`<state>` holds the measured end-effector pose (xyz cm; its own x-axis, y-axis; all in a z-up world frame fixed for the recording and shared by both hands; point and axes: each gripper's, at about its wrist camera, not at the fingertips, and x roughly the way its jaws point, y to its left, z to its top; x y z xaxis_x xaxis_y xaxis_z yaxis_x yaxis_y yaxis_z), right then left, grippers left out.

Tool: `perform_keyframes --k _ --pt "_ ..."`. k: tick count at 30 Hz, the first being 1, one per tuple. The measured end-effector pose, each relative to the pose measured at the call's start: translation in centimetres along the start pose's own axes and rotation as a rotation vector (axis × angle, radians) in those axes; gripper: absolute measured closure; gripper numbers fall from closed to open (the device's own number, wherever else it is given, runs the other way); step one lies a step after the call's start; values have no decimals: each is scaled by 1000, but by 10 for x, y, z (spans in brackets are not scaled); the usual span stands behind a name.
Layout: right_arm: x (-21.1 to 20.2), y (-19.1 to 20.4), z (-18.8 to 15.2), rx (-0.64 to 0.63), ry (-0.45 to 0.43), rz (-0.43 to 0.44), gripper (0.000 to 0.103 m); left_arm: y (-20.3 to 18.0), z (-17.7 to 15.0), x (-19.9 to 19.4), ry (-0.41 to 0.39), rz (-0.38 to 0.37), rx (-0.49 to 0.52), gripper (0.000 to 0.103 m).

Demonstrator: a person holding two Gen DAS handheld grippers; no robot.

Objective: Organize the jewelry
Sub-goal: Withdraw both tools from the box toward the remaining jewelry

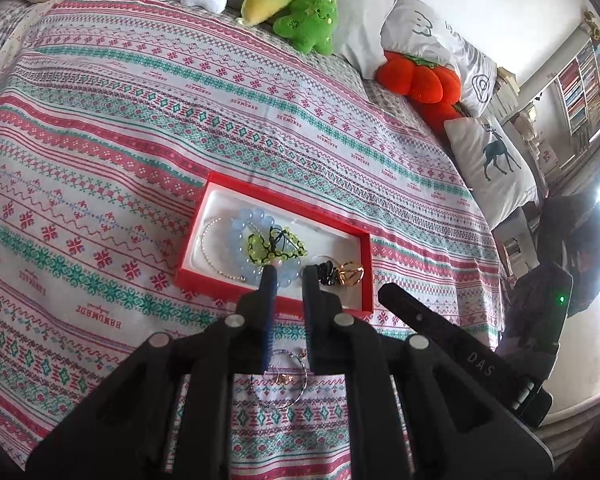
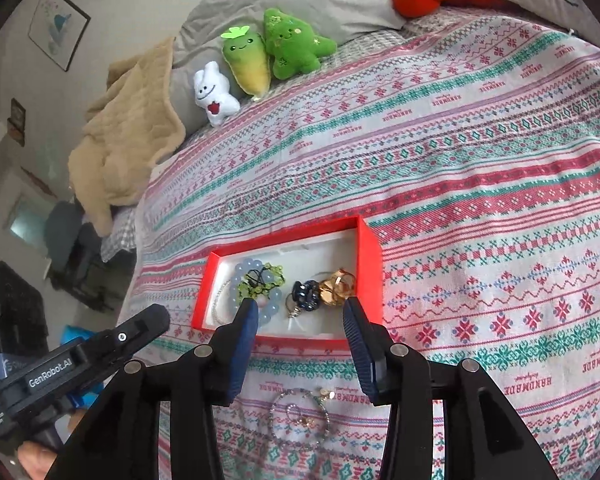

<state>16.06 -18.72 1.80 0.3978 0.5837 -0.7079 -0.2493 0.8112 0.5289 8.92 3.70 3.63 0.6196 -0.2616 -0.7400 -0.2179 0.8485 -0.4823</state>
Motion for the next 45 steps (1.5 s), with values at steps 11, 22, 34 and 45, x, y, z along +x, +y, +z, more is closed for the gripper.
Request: perform_keyframes --k 11,22,34,45 --pt "22 -43 -41 169 242 -102 58 -3 -42 24 186 70 16 91" --pt "16 -46 -41 132 246 -108 58 -4 -69 55 317 120 -5 91" --pt "18 -47 -43 139 260 -98 58 1 -77 83 349 219 -28 92" --pt "17 -49 -40 137 249 -91 58 -19 -72 58 258 156 16 99"
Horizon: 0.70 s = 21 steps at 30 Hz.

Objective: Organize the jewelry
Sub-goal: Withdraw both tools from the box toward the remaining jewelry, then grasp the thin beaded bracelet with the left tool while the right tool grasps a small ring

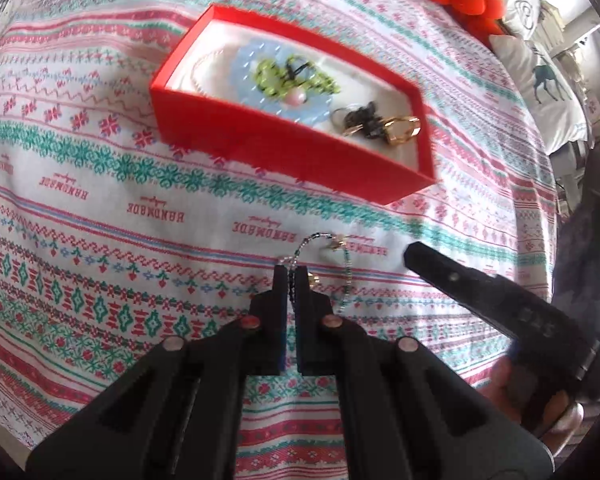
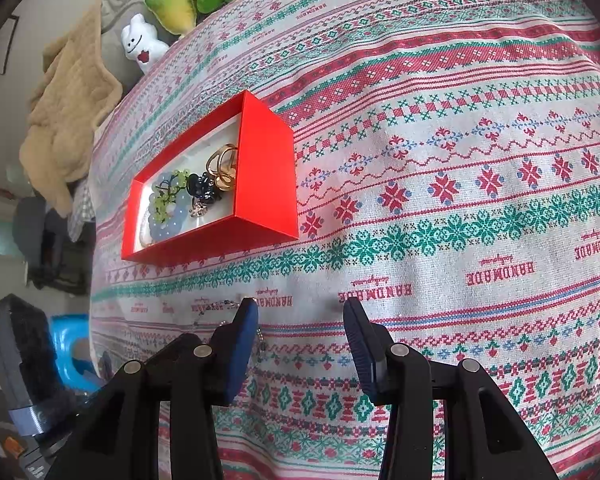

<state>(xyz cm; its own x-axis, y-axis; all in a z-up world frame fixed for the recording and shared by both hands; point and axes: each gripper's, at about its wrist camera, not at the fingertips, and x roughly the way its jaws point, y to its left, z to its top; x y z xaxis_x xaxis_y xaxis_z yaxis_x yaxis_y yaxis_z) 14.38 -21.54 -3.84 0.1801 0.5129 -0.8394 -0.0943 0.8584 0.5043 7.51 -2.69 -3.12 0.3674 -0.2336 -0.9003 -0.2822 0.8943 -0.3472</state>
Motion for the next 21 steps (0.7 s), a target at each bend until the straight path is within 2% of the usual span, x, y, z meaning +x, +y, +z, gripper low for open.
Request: perform_keyframes --k 6,10,14,17,21 --pt "-1 9 -1 -41 -12 3 58 -18 -6 -30 -67 -55 95 99" --pt "3 16 -4 -71 -4 -1 58 -13 -7 -44 -102 -65 122 99" --pt "5 22 -6 -101 0 -4 58 -11 -2 -48 -124 -72 94 99" --pt "7 31 -10 -162 -4 -7 58 -3 0 -50 -129 -50 72 99" --pt "11 47 -19 -236 18 42 62 10 2 -48 -117 -37 29 99"
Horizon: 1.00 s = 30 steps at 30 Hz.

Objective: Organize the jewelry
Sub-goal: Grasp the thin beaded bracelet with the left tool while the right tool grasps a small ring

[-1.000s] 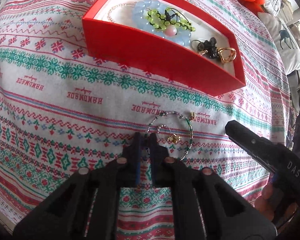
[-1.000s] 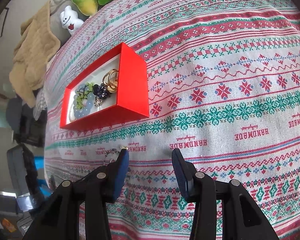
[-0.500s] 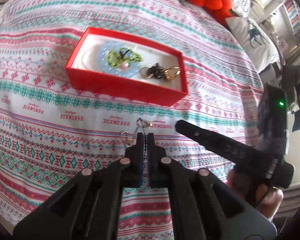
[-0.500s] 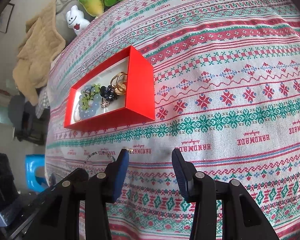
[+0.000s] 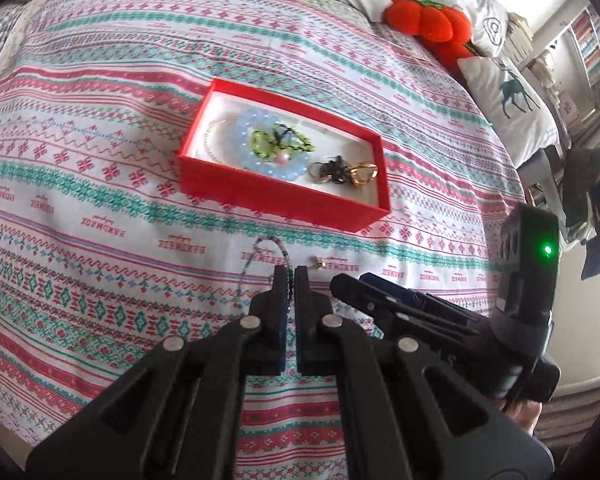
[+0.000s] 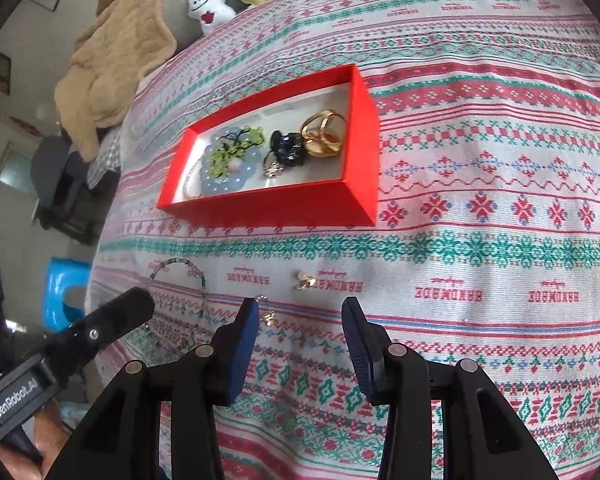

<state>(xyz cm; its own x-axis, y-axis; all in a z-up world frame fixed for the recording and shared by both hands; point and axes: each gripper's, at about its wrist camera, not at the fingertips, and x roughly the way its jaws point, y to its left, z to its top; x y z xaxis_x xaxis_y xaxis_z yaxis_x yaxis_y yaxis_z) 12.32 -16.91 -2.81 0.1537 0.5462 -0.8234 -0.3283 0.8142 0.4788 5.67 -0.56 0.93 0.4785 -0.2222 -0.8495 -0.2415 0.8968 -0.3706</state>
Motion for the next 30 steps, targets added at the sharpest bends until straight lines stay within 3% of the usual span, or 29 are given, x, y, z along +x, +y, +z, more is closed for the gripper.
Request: perform_keyframes --k 5,9,30 --pt "10 20 -7 -93 19 -16 70 11 -1 -2 9 3 -15 99" --pt "16 28 -10 -126 23 -25 83 13 -1 -4 14 -3 -24 99" --pt "47 45 -13 -195 55 -91 86 19 2 -4 16 9 -26 99"
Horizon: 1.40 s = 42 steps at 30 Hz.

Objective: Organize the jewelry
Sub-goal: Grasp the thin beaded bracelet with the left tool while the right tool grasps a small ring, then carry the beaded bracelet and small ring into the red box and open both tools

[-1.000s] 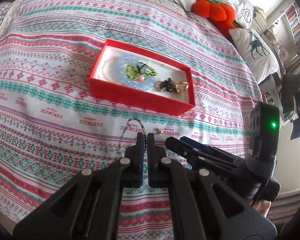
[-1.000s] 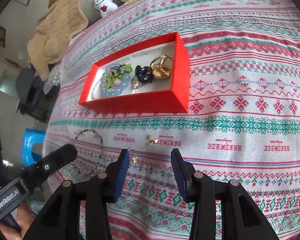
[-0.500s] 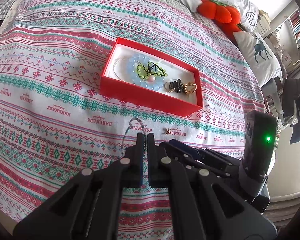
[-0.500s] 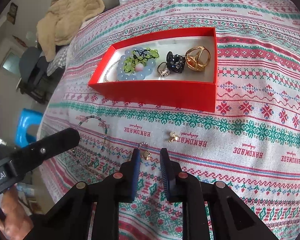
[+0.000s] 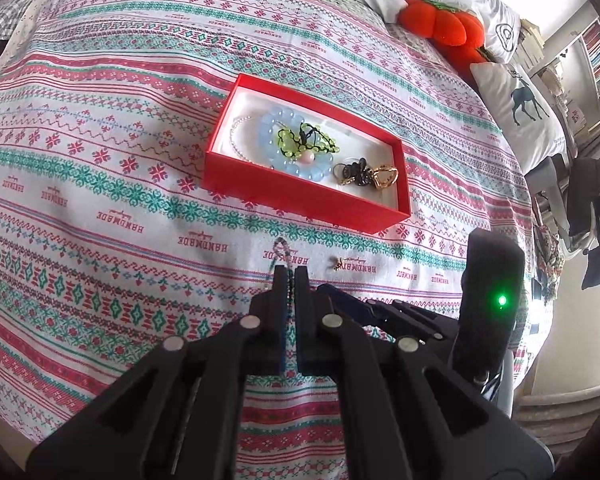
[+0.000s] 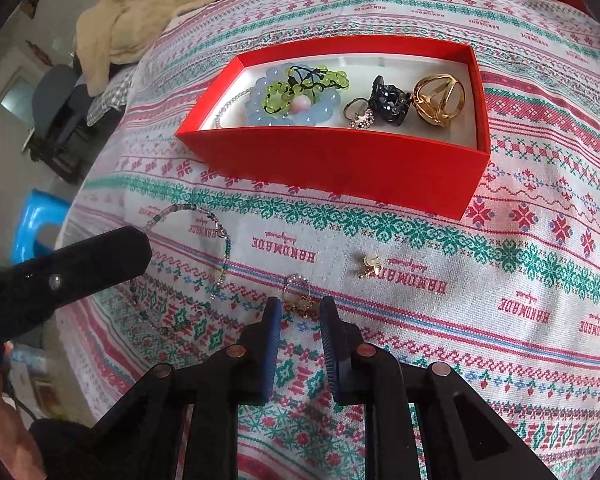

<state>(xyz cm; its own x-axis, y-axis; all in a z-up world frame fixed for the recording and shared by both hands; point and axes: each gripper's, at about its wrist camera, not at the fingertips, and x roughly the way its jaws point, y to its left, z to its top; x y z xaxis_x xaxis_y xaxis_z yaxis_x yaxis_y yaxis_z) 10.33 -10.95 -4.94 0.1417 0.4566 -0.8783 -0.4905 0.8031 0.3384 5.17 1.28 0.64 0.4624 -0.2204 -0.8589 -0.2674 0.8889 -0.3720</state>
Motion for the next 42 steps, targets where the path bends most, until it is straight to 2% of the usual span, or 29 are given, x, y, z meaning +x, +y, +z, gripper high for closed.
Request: perform_keyframes --k 7,23,27,35,42 --pt "5 -1 3 12 0 -12 96 1 1 -1 -5 0 0 99" --pt "-24 -5 6 37 -62 46 96 6 6 -11 -23 -21 -19 99" --pt "-32 -8 8 47 -83 65 96 4 10 -18 -44 -55 -20 99" --pt "-59 -24 17 87 -171 90 96 -2 27 -41 -155 -146 -39 99" --pt "-71 -42 24 140 -204 101 96 -6 38 -41 -204 -209 -59 99"
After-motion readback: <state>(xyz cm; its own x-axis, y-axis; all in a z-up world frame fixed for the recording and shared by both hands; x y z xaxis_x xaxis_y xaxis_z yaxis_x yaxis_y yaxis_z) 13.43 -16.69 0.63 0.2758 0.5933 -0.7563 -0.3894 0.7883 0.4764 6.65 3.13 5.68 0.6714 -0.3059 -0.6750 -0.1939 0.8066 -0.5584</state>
